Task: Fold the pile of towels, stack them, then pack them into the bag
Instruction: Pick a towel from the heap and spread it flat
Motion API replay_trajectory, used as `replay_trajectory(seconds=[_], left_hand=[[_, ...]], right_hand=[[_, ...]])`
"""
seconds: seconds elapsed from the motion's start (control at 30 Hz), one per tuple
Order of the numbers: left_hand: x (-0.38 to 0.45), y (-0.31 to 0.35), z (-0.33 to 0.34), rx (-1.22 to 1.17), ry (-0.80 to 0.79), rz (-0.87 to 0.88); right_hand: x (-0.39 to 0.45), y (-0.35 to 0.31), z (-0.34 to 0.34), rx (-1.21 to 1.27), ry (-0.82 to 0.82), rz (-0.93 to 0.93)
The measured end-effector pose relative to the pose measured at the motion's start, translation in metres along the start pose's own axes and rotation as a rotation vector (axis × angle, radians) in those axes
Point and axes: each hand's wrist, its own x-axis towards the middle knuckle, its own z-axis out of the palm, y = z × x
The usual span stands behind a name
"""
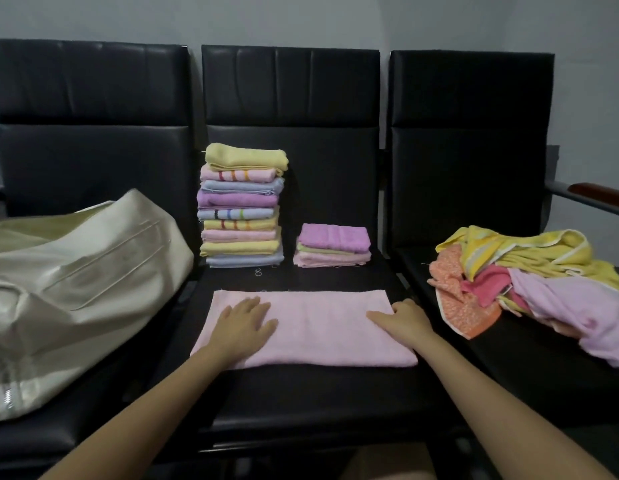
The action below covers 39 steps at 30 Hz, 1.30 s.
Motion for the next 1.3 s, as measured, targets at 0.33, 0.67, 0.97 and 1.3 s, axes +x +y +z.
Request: replay_trajectory(seconds=[0.33,0.67,0.97,1.3], left_hand=[[-0.002,0.004,0.004,0.057,-0.073,-0.035],[-0.002,0.002,0.005,-0.054,-0.001,-0.06],[-0.007,0.001,-0.008,-0.352,0.025,-0.072],[0.0,0.033,-0.025,-0.486,-0.057,-0.321]], right_hand=[[-0.008,-0.005,-0.012,0.613,-0.098,0.057],[-0.032,-0.116,-0.029,0.833,-0.379,-0.116],[-0.028,-0.082,0.051,0.389,0.05,-0.281],[-0.026,-0.077,0.067,-0.04,0.12,-0.169]])
